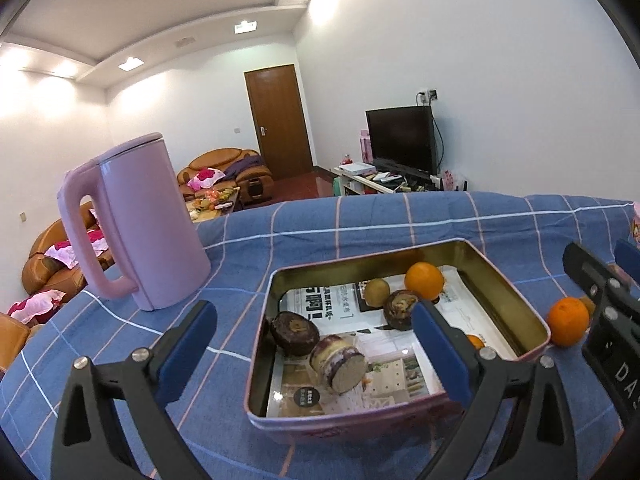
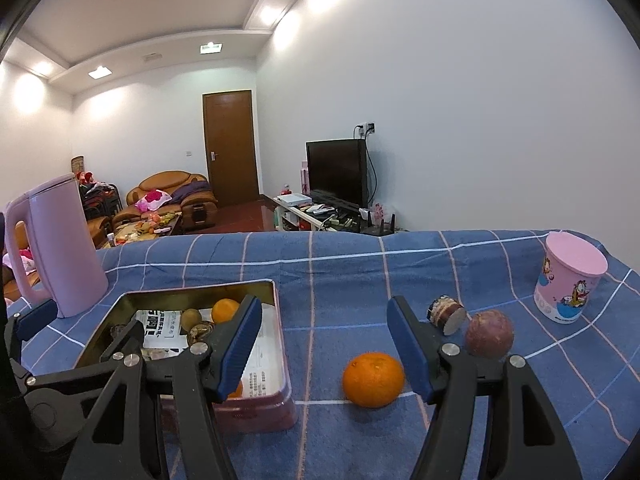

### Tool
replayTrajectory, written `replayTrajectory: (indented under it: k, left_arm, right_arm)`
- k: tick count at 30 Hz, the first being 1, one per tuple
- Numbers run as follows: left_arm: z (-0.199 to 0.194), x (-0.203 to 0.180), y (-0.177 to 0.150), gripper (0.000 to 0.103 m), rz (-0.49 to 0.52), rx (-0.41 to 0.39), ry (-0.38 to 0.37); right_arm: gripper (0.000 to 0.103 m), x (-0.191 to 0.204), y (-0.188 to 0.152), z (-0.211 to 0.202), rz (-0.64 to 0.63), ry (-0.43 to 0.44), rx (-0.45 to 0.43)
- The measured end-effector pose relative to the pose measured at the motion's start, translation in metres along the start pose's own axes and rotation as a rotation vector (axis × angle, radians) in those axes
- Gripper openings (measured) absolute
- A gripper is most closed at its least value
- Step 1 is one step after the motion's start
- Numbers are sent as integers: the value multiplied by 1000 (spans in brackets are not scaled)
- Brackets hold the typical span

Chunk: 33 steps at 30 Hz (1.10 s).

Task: Organize fruits
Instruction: 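Withdraw both open grippers from the tin box toward the loose fruits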

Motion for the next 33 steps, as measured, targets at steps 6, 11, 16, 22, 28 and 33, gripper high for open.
replayTrajectory:
  k: [6, 11, 16, 22, 28, 33]
  left_arm:
    - [-6, -5, -6, 101, -6, 22, -9]
    - [-15, -16, -8, 101, 15, 29, -18]
    - [-27, -31, -7, 101, 51, 16, -11]
    - [-35, -49, -4, 101, 75, 18, -30]
    - [-40, -67, -3, 101, 73, 27, -64]
    - [-43, -84, -2, 101, 78, 33, -88]
  right_arm:
    - [67, -8, -2, -7, 2, 8, 15]
    - [67, -18, -3, -12, 6, 13, 27]
    - [68, -29, -2, -15, 13, 9, 39]
    - [68, -46, -2, -19, 5, -3, 48]
    - [68, -70, 2, -24, -4, -33, 41]
    - [68, -92, 6, -27, -6, -62, 34]
Point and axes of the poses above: each gripper's, at about its wrist camera, not at the fingertips, and z roughly the way its jaws point, x to its left, y to its top, the point moved 6 cm from there along z, roughly the way its jaws point, and after that the axes turned 9 degrees about z, right-handed, at the moved point
